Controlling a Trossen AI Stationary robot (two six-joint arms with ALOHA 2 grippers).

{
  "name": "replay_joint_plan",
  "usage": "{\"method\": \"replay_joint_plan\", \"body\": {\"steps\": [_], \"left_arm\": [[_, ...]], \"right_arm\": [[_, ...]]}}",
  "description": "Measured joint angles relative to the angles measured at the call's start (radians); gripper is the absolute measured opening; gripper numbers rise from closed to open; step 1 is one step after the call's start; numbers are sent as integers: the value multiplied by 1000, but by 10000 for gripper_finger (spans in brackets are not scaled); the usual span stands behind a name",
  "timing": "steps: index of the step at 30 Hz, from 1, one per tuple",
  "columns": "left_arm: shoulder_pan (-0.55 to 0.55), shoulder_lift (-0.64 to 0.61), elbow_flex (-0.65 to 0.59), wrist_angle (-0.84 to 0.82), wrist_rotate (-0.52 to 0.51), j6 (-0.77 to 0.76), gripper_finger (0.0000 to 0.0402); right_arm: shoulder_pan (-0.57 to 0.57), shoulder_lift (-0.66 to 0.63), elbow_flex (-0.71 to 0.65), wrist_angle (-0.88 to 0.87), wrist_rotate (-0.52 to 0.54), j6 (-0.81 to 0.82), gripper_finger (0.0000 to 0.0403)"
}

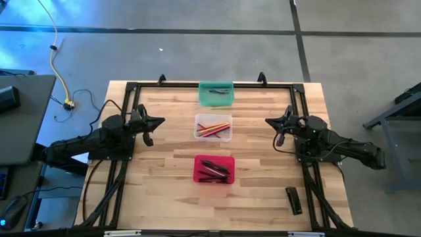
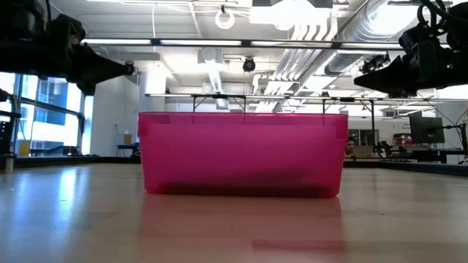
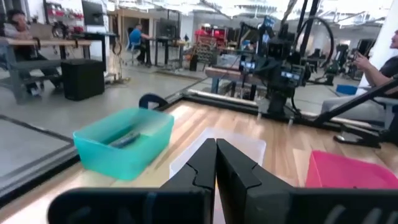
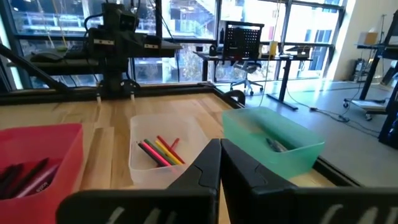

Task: Sort crayons/erasers/pens/pencils in bins
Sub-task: Return to Home Position

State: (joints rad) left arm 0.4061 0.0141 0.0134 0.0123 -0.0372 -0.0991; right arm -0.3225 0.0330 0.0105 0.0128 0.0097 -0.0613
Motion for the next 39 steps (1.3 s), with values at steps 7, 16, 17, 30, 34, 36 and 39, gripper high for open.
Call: {"method": "replay_joint_plan", "body": {"steps": [7, 16, 17, 30, 34, 36, 39], "left_arm": [[-1, 5, 0, -2, 3, -4, 1], [-1, 5, 0, -1, 0, -2, 0], [-1, 5, 0, -1, 0, -2, 0], [-1, 5, 0, -1, -1, -2, 0], [-1, 5, 0, -1, -1, -2, 1], [-1, 5, 0, -1, -1, -2, 0], [-1, 5, 0, -1, -1, -2, 1]], "right_arm": [[0, 0, 0, 0, 0, -25, 0], [0, 0, 0, 0, 1, -25, 0], [0, 0, 0, 0, 1, -25, 0], [0, 0, 0, -1, 1, -25, 0], [0, 0, 0, -1, 1, -25, 0], [0, 0, 0, -1, 1, -25, 0], [0, 0, 0, -1, 1, -25, 0]]}}
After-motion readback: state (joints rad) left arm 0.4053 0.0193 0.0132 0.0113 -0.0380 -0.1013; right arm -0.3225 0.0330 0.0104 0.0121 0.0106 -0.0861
